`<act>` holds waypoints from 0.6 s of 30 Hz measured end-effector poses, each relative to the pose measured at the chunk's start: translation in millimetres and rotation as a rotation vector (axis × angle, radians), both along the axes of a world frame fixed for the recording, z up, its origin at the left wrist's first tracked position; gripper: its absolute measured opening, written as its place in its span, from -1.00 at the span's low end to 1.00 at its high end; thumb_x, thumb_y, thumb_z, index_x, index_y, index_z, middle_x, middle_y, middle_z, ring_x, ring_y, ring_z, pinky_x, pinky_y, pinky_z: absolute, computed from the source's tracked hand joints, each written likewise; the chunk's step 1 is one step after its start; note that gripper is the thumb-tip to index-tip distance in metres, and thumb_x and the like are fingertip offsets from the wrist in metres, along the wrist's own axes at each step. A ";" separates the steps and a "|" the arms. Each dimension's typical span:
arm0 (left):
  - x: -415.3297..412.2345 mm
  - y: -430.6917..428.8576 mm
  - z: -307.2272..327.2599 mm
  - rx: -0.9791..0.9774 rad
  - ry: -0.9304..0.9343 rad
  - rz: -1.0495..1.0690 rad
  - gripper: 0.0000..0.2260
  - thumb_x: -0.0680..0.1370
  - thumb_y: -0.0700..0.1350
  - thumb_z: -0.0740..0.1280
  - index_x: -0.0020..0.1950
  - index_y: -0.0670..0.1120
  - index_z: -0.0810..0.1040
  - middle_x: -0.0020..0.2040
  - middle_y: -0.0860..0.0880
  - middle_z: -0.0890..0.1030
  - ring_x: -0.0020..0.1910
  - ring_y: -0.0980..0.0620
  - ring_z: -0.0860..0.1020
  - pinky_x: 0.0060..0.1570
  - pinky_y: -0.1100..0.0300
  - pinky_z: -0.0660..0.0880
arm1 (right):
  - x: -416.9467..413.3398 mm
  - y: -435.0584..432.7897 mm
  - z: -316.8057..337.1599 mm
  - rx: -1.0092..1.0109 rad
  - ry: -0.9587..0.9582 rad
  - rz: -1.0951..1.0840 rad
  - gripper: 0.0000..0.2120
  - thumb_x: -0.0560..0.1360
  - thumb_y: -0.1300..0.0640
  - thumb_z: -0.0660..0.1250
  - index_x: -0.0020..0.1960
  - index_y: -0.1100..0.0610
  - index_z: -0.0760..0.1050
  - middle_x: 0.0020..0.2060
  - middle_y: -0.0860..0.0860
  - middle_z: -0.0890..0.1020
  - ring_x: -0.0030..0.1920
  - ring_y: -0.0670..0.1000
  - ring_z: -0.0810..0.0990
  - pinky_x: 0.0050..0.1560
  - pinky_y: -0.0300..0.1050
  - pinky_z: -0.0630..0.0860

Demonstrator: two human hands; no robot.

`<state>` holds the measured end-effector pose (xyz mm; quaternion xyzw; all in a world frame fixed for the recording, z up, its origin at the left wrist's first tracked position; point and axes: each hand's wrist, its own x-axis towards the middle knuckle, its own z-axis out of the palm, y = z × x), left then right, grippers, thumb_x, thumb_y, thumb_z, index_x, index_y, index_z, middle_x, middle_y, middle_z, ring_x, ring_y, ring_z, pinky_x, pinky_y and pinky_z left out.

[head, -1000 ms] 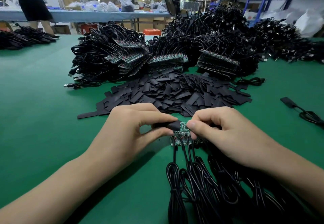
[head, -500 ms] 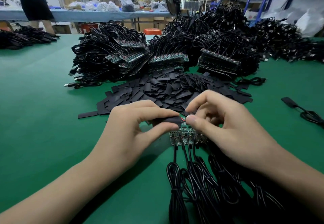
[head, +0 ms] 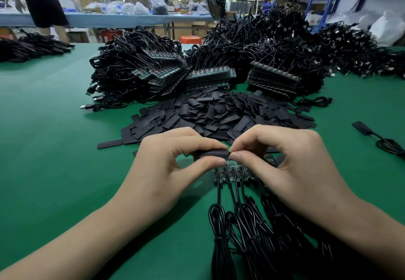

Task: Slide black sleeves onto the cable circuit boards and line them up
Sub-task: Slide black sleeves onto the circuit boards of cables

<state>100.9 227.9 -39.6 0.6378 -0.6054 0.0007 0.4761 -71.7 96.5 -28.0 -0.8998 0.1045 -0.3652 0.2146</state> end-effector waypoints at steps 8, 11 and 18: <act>-2.5 0.4 1.7 -0.035 0.030 0.015 -0.83 0.46 0.05 0.49 0.03 0.10 0.74 -0.14 0.13 0.69 -0.09 0.07 0.65 -0.05 0.28 0.51 | -1.5 0.5 3.0 0.063 -0.040 -0.033 -0.92 0.49 0.04 0.53 -0.02 -0.03 0.70 -0.22 -0.23 0.70 -0.13 -0.17 0.68 -0.06 -0.21 0.57; -2.4 0.1 1.9 -0.035 0.036 0.024 -0.83 0.46 0.04 0.48 0.03 0.11 0.73 -0.15 0.12 0.69 -0.09 0.07 0.64 -0.07 0.34 0.46 | -0.1 2.8 3.7 0.019 -0.022 -0.063 -0.97 0.48 0.02 0.50 -0.09 -0.06 0.70 -0.25 -0.28 0.67 -0.14 -0.23 0.65 -0.06 -0.22 0.53; -3.6 0.7 2.2 -0.019 0.011 0.018 -0.82 0.46 0.04 0.48 0.04 0.07 0.75 -0.13 0.15 0.68 -0.07 0.10 0.64 -0.03 0.28 0.51 | 1.3 10.0 2.0 -0.004 -0.024 -0.093 -0.96 0.47 0.01 0.47 -0.12 -0.06 0.69 -0.28 -0.29 0.64 -0.16 -0.22 0.63 -0.07 -0.14 0.49</act>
